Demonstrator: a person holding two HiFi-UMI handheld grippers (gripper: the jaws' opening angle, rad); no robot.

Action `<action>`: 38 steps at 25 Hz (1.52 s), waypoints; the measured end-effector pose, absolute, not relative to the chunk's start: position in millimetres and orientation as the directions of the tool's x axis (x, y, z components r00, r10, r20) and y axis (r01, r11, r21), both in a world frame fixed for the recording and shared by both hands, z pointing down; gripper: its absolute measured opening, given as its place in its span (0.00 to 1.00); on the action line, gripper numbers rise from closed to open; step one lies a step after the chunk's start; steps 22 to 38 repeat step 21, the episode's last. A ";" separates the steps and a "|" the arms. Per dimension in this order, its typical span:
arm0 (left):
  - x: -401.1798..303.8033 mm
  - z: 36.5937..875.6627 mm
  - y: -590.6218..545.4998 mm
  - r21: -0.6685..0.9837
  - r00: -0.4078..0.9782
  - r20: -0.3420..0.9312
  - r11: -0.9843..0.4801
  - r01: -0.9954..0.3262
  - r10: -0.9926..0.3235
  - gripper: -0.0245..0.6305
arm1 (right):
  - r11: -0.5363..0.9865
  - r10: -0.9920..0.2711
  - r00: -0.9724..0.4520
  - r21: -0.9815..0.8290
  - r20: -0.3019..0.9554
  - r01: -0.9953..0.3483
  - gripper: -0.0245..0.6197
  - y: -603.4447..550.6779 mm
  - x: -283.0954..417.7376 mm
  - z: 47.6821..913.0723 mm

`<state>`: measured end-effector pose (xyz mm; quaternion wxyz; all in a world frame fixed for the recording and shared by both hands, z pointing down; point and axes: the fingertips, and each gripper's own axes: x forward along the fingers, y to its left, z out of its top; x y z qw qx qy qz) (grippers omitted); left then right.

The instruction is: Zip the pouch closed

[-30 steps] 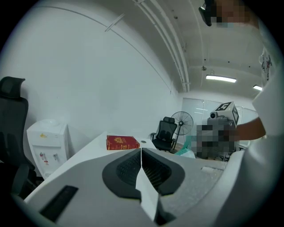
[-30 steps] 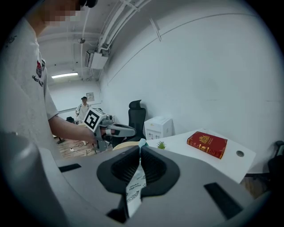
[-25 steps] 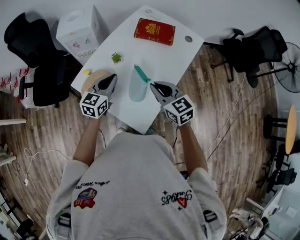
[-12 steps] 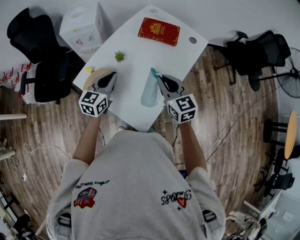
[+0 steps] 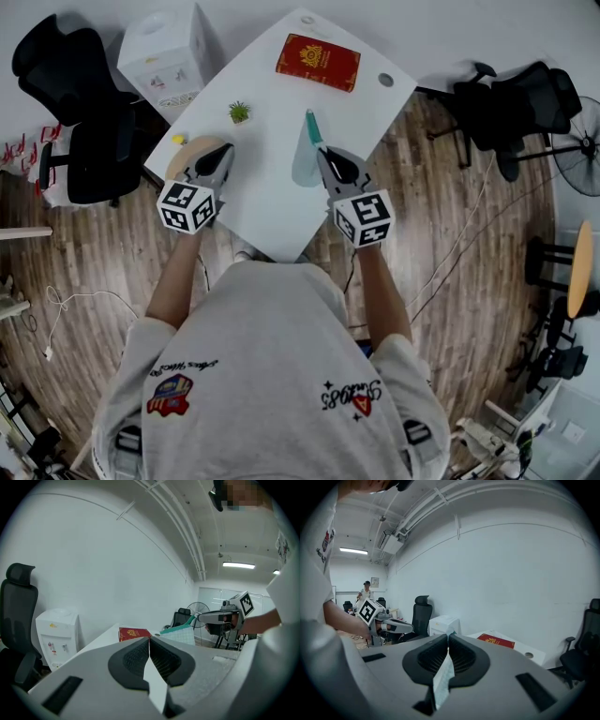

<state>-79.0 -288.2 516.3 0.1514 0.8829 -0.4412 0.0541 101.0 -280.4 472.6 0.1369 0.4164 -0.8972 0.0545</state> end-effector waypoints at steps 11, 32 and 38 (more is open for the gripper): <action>-77.7 518.6 -287.9 0.235 0.617 0.230 -0.572 -0.785 -0.752 0.05 | 0.632 -0.741 -0.601 0.008 0.301 -0.775 0.06 -280.7 108.0 477.4; -74.0 518.1 -282.6 0.258 0.632 0.223 -0.581 -0.772 -0.742 0.05 | 0.642 -0.735 -0.607 0.020 0.302 -0.767 0.06 -278.5 103.5 474.6; -74.0 518.1 -282.6 0.258 0.632 0.223 -0.581 -0.772 -0.742 0.05 | 0.642 -0.735 -0.607 0.020 0.302 -0.767 0.06 -278.5 103.5 474.6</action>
